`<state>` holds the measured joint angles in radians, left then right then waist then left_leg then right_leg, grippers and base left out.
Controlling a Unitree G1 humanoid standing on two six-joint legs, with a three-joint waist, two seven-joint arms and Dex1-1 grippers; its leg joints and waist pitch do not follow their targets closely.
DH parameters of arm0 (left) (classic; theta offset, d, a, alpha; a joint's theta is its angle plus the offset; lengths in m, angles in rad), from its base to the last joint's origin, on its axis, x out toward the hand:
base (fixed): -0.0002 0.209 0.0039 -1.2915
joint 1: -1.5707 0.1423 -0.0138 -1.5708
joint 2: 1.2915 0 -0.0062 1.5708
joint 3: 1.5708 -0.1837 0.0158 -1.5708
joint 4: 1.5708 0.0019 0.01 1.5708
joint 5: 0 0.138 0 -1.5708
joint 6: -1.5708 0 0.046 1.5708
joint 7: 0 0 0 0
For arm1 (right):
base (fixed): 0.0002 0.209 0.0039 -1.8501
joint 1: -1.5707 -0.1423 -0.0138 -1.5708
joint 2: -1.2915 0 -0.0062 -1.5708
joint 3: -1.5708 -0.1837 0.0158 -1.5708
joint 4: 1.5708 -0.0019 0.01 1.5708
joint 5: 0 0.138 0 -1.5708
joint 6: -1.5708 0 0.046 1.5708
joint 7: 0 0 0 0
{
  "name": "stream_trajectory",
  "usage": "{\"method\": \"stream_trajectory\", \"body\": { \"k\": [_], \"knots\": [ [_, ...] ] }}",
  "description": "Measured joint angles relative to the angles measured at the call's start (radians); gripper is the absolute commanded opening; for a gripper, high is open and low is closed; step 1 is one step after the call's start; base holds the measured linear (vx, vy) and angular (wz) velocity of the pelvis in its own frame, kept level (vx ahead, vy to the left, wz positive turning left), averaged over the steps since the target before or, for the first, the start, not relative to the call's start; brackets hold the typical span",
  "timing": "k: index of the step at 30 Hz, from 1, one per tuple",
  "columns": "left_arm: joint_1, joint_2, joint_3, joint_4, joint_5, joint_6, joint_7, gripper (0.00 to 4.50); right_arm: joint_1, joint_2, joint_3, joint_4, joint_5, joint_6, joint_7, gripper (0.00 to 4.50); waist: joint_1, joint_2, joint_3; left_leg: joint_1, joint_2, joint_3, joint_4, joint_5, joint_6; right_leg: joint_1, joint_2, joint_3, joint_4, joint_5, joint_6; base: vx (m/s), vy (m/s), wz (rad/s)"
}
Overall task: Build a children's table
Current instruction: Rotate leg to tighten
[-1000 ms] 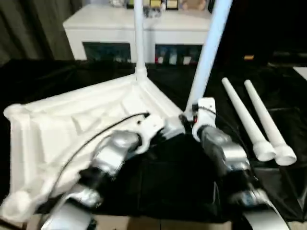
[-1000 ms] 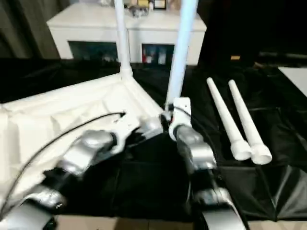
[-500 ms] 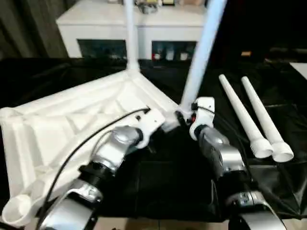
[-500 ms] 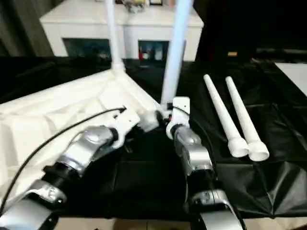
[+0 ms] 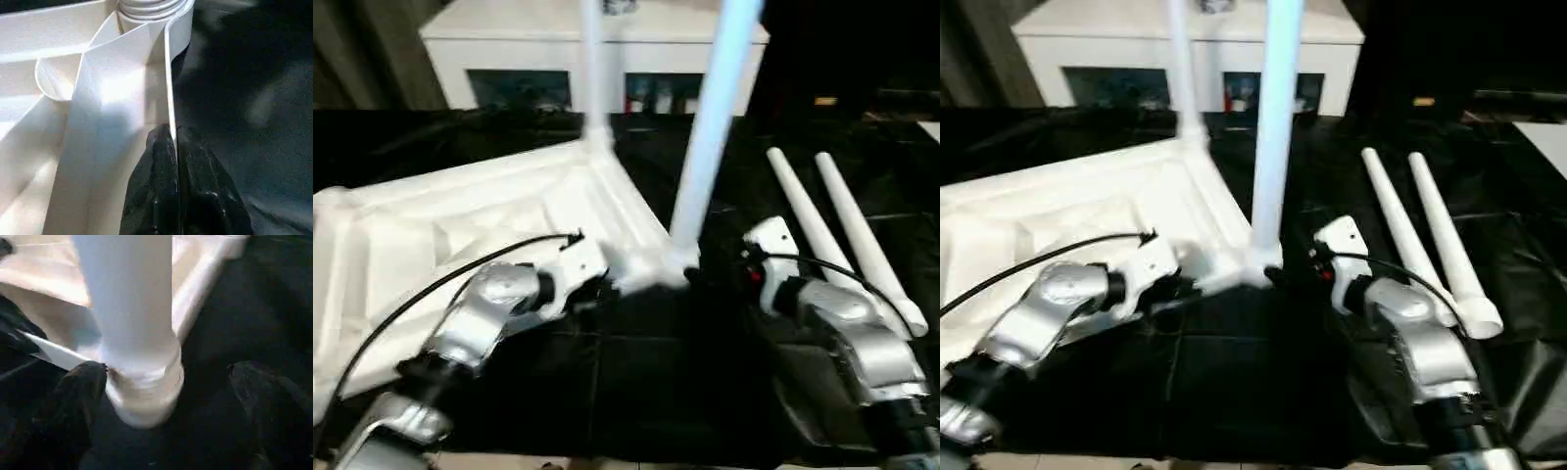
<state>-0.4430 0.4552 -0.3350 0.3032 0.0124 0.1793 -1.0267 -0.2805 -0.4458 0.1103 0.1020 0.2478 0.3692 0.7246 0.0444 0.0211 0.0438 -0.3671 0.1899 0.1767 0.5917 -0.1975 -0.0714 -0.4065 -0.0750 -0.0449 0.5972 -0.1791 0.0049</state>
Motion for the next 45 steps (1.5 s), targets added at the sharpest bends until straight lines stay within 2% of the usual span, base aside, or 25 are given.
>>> {"method": "stream_trajectory", "body": {
  "k": [4, 8, 9, 12, 14, 17, 19, 24, 34, 39, 42, 45],
  "knots": [
    [0.011, 0.008, -0.009, -0.025, -0.020, 0.019, -0.057, 0.00, 0.013, -0.012, 0.026, -0.030, 0.034, 0.033, 0.070, 4.45, 0.004, 0.000, 0.000, 0.000, 0.000, 0.002, 0.001, 0.000, 0.000, 0.001, -0.001, 0.001, 0.000, 0.000, -0.001, 0.000, 0.000, 0.00],
    [0.014, 0.009, -0.017, -0.036, -0.022, 0.021, -0.073, 0.00, 0.013, -0.013, 0.053, -0.031, 0.031, 0.035, 0.113, 4.45, 0.011, 0.000, 0.000, 0.000, 0.000, 0.002, 0.001, 0.000, 0.000, 0.001, -0.001, 0.001, 0.001, 0.001, -0.001, 0.000, 0.000, 0.00],
    [0.014, 0.010, -0.017, -0.037, -0.022, 0.021, -0.075, 0.00, 0.014, -0.013, 0.057, -0.030, 0.029, 0.035, 0.118, 4.19, 0.011, 0.000, 0.000, 0.000, 0.000, 0.002, 0.001, 0.000, 0.000, 0.001, -0.001, 0.001, 0.002, 0.001, -0.001, 0.000, 0.000, 0.00],
    [0.017, 0.015, -0.017, -0.044, -0.023, 0.024, -0.082, 0.00, 0.013, -0.017, 0.057, -0.025, 0.028, 0.032, 0.124, 4.06, 0.013, 0.000, 0.000, 0.000, 0.000, 0.002, 0.001, 0.000, 0.000, 0.001, -0.001, 0.001, 0.002, 0.001, -0.001, 0.000, 0.000, 0.00],
    [0.017, 0.016, -0.017, -0.045, -0.027, 0.028, -0.083, 0.00, 0.013, -0.016, 0.057, -0.019, 0.028, 0.032, 0.124, 3.69, 0.013, 0.000, 0.000, 0.000, 0.000, 0.002, 0.002, 0.000, 0.000, 0.001, -0.001, 0.001, 0.002, 0.001, -0.001, 0.000, 0.000, 0.00],
    [0.018, 0.018, -0.017, -0.045, -0.030, 0.031, -0.086, 0.00, 0.013, -0.016, 0.056, -0.018, 0.024, 0.031, 0.122, 3.60, 0.013, 0.000, 0.000, 0.000, 0.000, 0.002, 0.002, 0.000, 0.000, 0.001, -0.001, 0.001, 0.002, 0.001, -0.001, 0.000, 0.000, 0.00],
    [0.018, 0.019, -0.017, -0.045, -0.030, 0.032, -0.087, 0.00, 0.013, -0.015, 0.056, -0.018, 0.021, 0.031, 0.123, 3.29, 0.013, 0.000, 0.000, 0.000, 0.000, 0.002, 0.002, 0.000, 0.000, 0.001, -0.001, 0.001, 0.003, 0.001, -0.001, 0.000, 0.000, 0.00],
    [0.018, 0.024, -0.017, -0.045, -0.031, 0.032, -0.095, 0.00, 0.013, -0.015, 0.056, -0.013, 0.016, 0.021, 0.127, 2.89, 0.013, 0.000, 0.000, 0.001, 0.000, 0.002, 0.003, 0.000, 0.000, 0.001, -0.001, 0.001, 0.003, 0.001, -0.001, 0.000, 0.000, 0.00],
    [0.021, 0.029, -0.017, -0.047, -0.034, 0.037, -0.095, 0.00, 0.014, -0.005, 0.056, 0.004, 0.013, 0.012, 0.124, 2.69, 0.012, -0.002, -0.001, 0.001, 0.001, 0.002, 0.004, 0.000, 0.000, 0.001, -0.001, 0.001, 0.005, 0.001, -0.001, 0.000, 0.000, 0.00],
    [0.025, 0.030, -0.014, -0.046, -0.031, 0.059, -0.077, 0.00, 0.010, 0.052, 0.046, 0.048, 0.016, 0.020, 0.066, 2.68, 0.004, -0.006, -0.003, 0.008, 0.001, 0.002, 0.004, 0.000, 0.000, 0.006, -0.001, 0.002, 0.005, 0.001, -0.001, 0.000, 0.000, 0.00],
    [0.012, -0.018, -0.005, -0.028, -0.006, 0.110, -0.006, 0.00, -0.039, 0.142, 0.019, 0.121, 0.005, 0.057, -0.062, 2.67, -0.014, -0.011, -0.006, 0.016, 0.000, 0.002, 0.005, 0.001, -0.001, 0.012, -0.001, 0.002, 0.006, 0.001, -0.001, 0.000, 0.000, 0.00],
    [-0.026, -0.094, -0.007, 0.018, 0.027, 0.156, 0.084, 0.00, -0.099, 0.221, -0.009, 0.196, -0.029, 0.079, -0.213, 2.67, -0.019, -0.012, -0.007, 0.017, 0.000, 0.001, 0.005, 0.001, -0.001, 0.012, -0.001, 0.002, 0.003, -0.001, 0.002, -0.017, 0.002, -0.01]
  ]
}}
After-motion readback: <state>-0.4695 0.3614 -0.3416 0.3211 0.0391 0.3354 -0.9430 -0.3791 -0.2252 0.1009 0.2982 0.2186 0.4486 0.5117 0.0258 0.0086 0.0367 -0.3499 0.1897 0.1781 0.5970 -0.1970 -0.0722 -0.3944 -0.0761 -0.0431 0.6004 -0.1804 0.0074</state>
